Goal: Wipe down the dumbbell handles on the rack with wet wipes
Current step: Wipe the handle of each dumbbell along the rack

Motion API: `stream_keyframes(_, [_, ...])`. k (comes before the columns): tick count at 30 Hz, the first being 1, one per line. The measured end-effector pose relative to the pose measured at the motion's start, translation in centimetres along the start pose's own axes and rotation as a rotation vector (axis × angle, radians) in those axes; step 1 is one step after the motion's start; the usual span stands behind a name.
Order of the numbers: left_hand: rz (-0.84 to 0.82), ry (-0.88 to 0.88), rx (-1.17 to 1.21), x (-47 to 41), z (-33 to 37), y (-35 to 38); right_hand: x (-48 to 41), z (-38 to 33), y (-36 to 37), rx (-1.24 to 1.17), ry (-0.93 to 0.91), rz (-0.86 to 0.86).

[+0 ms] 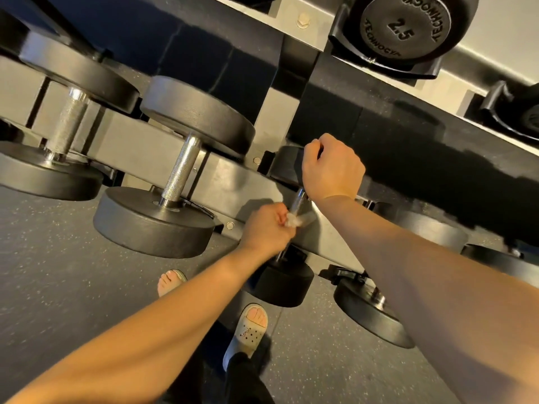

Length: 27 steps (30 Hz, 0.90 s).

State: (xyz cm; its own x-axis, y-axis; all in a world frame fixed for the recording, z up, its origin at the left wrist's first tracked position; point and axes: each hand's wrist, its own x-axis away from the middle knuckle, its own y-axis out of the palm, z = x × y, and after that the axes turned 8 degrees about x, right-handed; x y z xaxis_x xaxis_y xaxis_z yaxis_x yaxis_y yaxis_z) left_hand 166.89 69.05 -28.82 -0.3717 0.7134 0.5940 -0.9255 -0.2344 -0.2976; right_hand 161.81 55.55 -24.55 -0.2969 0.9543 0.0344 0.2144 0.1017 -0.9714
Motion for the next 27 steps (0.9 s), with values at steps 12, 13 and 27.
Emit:
stream_keyframes(12, [0.179,0.003,0.371,-2.5,1.5,1.6,0.1,0.1,0.1,-0.035,0.010,0.007])
stream_keyframes(13, [0.147,-0.025,0.370,-2.5,1.2,1.4,0.1,0.1,0.1,-0.036,0.010,0.006])
stream_keyframes(27, [-0.053,-0.027,0.327,-2.6,1.4,-1.0,0.1,0.2,0.2,-0.018,0.001,0.022])
